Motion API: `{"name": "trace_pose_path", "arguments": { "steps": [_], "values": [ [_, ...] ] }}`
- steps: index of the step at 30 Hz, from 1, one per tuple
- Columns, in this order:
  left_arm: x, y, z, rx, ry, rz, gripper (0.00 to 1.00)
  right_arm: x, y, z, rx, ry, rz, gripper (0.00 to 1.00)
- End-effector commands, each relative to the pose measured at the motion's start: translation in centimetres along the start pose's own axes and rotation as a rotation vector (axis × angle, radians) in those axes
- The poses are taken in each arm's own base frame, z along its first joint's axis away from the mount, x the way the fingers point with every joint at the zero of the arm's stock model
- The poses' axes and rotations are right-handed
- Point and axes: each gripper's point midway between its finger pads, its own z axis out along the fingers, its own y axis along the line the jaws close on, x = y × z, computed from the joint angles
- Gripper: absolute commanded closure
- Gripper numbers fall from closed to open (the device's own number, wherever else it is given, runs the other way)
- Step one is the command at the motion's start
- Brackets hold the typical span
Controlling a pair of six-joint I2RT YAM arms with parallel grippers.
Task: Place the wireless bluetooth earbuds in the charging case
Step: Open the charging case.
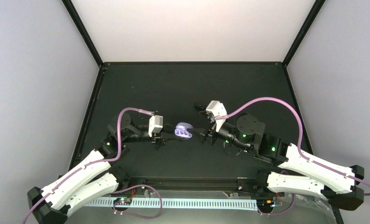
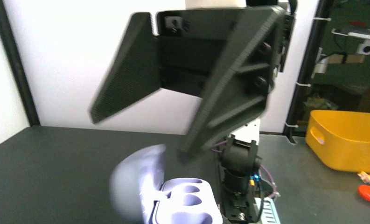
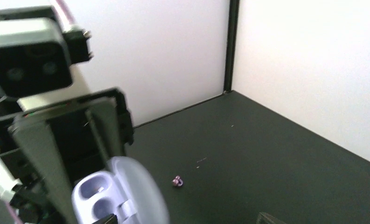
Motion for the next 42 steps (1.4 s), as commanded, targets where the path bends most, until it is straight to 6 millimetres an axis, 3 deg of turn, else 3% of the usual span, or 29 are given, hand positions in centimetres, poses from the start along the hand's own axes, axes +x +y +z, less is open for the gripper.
{"name": "trace_pose_path", "arguments": {
  "steps": [1, 16, 24, 31, 35, 39, 42],
  "values": [
    [0.3, -1.8, 0.2, 0.086, 0.010, 0.015, 0.99, -3.2, -1.4, -0.8, 0.075, -0.102, 0.026, 0.23],
    [0.2, -1.5, 0.2, 0.064, 0.009, 0.005, 0.98, -2.8, 1.8, -0.5, -0.109, -0.066, 0.009, 0.24],
    [0.3, -1.0, 0.3, 0.041, 0.010, -0.014, 0.98, -2.7, 1.6, -0.9, -0.100, -0.073, 0.027, 0.23],
    [0.2, -0.6, 0.3, 0.011, -0.005, -0.074, 0.99, -3.6, -1.4, -2.9, 0.048, -0.162, 0.086, 0.23],
    [-0.2, -0.8, 0.1, 0.017, -0.029, -0.123, 0.98, -2.9, -3.7, -3.6, 0.136, -0.185, 0.160, 0.22],
    [-0.4, -1.1, -0.4, 0.013, -0.053, -0.149, 0.98, -0.6, -6.4, -3.1, 0.211, -0.149, 0.265, 0.23],
    [-0.2, -1.3, -0.8, 0.003, -0.061, -0.166, 0.98, 2.9, -8.3, -1.7, 0.246, -0.072, 0.349, 0.23]
  ]
}}
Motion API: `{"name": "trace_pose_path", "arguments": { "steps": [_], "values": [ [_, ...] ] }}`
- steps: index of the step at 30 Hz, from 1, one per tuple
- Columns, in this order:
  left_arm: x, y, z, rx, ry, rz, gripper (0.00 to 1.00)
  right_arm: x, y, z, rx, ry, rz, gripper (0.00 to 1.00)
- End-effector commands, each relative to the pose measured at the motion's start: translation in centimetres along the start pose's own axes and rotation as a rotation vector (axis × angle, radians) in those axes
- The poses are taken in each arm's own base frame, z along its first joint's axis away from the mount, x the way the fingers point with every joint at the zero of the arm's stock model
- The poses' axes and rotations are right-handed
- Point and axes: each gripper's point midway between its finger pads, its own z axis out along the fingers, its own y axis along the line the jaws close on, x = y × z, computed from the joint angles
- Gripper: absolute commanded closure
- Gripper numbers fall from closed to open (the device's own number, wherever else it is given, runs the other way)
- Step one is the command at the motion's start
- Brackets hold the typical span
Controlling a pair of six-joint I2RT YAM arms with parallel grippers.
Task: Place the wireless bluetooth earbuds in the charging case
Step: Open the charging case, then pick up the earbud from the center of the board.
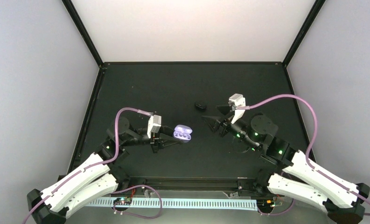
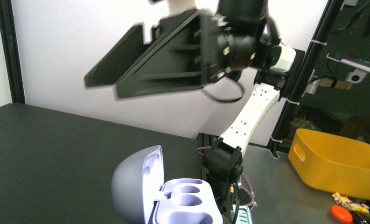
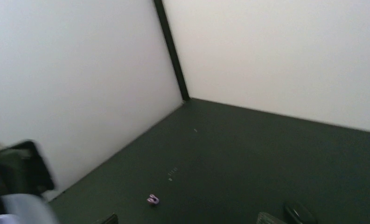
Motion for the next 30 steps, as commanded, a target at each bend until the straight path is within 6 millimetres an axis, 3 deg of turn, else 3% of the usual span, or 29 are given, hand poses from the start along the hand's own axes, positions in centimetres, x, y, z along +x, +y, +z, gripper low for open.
{"name": "trace_pose_path", "arguments": {
  "steps": [1, 7, 14, 20, 30],
  "values": [
    [-1.2, -0.8, -0.7, 0.001, -0.059, -0.012, 0.99, 4.2, -3.1, 1.9, 0.075, 0.098, 0.151, 0.23],
    [-0.6, -0.9, -1.4, -0.025, -0.064, -0.018, 0.99, 11.3, -5.1, 4.7, 0.109, 0.270, 0.207, 0.25],
    [-0.5, -0.6, -1.9, -0.066, -0.062, 0.005, 0.98, 17.1, -5.0, 8.5, 0.081, 0.434, 0.215, 0.28],
    [-0.3, -0.7, -2.0, -0.071, -0.054, 0.020, 0.98, 20.5, -5.3, 11.4, 0.082, 0.525, 0.204, 0.34],
    [-0.2, -0.7, -2.2, -0.077, -0.050, 0.040, 0.98, 23.0, -7.0, 15.5, 0.158, 0.640, 0.062, 0.47]
  ]
}}
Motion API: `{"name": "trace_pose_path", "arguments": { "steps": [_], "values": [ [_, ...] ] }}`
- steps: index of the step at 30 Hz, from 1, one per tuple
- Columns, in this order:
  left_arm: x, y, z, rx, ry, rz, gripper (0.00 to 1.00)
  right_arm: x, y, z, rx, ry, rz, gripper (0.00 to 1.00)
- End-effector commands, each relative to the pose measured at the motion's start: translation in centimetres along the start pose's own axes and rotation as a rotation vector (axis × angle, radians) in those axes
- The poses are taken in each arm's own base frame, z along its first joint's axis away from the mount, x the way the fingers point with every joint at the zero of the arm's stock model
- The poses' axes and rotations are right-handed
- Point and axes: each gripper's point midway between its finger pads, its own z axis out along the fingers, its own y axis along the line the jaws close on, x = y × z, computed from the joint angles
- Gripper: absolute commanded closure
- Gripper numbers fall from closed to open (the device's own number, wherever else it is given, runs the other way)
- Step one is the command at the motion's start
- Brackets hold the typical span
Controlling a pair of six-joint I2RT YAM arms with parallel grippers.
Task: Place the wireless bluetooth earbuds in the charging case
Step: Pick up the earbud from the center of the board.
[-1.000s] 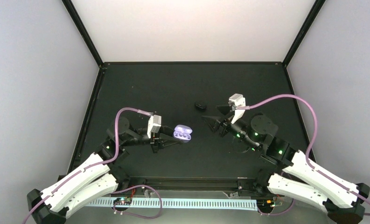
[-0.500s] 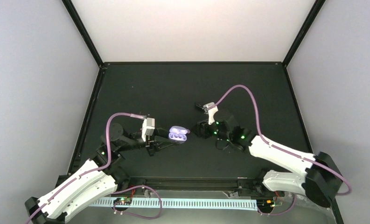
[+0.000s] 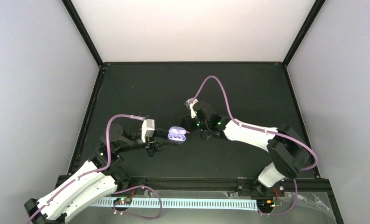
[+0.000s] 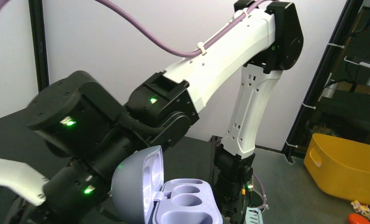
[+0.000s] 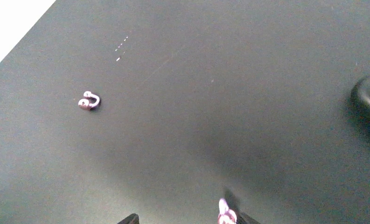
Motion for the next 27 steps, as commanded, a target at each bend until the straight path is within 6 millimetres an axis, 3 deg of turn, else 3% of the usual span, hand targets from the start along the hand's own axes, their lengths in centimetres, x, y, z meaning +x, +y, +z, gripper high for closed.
{"name": "trace_pose_path", "arguments": {
  "steps": [1, 7, 13, 27],
  "values": [
    [-0.6, -0.4, -0.3, 0.002, -0.016, 0.031, 0.99, -1.0, -0.7, 1.7, 0.063, 0.019, -0.073, 0.48],
    [-0.7, -0.6, -0.5, 0.002, -0.023, 0.040, 0.98, -0.2, -2.3, 3.9, 0.123, 0.095, -0.086, 0.54],
    [-0.7, -0.7, -0.5, 0.006, -0.025, 0.040, 0.98, 0.3, -2.3, 5.7, 0.116, 0.182, -0.123, 0.61],
    [-0.8, -0.8, -0.5, 0.011, -0.026, 0.038, 0.99, 2.4, -2.7, 7.2, 0.112, 0.276, -0.139, 0.69]
  ]
}}
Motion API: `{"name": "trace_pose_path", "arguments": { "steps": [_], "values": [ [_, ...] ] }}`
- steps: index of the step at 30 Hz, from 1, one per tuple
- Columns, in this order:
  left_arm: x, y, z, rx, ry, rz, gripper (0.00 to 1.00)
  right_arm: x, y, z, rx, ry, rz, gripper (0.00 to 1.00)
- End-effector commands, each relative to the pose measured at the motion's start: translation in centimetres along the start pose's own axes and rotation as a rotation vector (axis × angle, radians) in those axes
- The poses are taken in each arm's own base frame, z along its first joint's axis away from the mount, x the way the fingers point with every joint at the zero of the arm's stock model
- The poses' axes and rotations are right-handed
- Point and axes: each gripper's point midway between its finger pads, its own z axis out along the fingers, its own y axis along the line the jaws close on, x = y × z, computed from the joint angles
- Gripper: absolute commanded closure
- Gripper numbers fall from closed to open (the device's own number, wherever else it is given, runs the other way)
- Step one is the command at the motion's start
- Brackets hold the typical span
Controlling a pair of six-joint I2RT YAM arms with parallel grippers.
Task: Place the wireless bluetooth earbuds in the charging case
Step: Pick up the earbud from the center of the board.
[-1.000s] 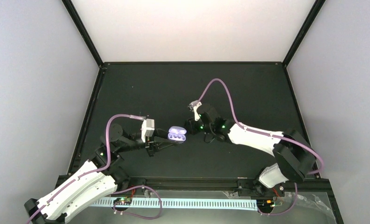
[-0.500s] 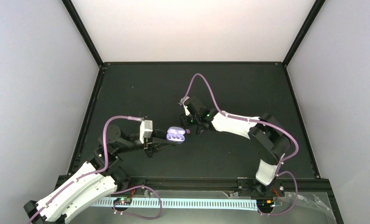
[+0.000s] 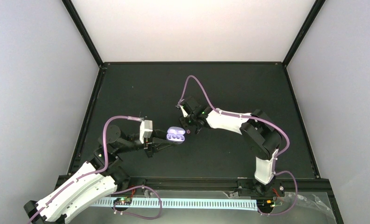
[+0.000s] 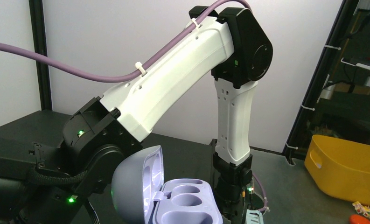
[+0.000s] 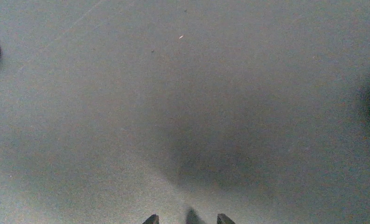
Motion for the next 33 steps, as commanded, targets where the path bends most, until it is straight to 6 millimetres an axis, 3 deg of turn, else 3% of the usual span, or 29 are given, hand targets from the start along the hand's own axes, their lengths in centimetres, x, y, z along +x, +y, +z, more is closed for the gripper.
{"name": "trace_pose_path", "arguments": {
  "steps": [1, 16, 33],
  "values": [
    [-0.3, -0.4, -0.1, 0.011, -0.009, 0.017, 0.98, 0.1, 0.4, 0.4, -0.025, 0.023, -0.015, 0.69],
    [-0.1, -0.3, 0.0, 0.014, -0.003, 0.007, 0.98, 0.9, 0.4, 0.9, -0.036, 0.053, -0.013, 0.77],
    [0.0, -0.2, 0.1, 0.014, -0.002, 0.002, 0.98, 1.9, -0.1, 0.0, -0.014, 0.057, -0.008, 0.86]
  ]
}}
